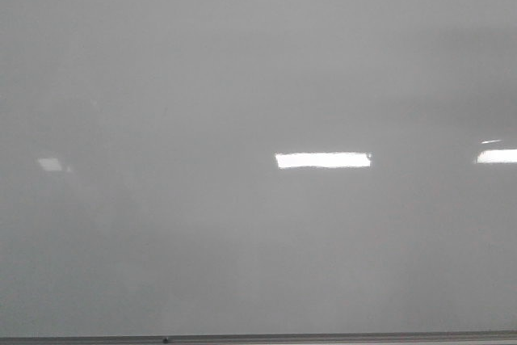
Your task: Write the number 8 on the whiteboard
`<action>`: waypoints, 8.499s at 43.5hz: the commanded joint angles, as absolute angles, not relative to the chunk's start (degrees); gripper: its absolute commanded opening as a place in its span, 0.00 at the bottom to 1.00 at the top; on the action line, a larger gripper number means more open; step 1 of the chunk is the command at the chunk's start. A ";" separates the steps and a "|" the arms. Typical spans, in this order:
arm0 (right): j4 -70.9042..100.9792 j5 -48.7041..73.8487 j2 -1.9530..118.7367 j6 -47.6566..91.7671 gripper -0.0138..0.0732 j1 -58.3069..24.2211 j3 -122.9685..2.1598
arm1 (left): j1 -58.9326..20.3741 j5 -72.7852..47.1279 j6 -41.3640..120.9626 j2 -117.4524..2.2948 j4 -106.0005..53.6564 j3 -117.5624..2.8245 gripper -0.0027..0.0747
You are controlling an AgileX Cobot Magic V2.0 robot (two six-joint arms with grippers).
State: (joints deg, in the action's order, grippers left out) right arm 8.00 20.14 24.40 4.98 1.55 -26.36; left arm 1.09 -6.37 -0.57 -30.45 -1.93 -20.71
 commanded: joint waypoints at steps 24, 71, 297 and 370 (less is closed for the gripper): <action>7.33 15.64 25.04 5.12 0.74 1.47 -28.19 | 7.52 -12.98 -2.29 -49.48 -3.74 -28.69 0.84; 7.33 15.66 25.04 5.12 0.74 0.63 -28.19 | 8.24 4.86 -2.29 -83.75 -3.35 -34.89 0.39; 54.80 35.23 88.16 55.80 0.08 -12.06 -65.25 | -43.72 -6.38 37.77 -29.72 -35.33 -21.33 0.01; 59.26 32.01 85.60 56.62 0.08 -12.95 -67.12 | -43.72 -6.38 37.77 -29.72 -35.33 -21.24 0.01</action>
State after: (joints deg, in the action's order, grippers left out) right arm 56.25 35.07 88.29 55.83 -13.27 -65.09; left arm -43.84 -10.31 38.29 -29.63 -34.45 -19.62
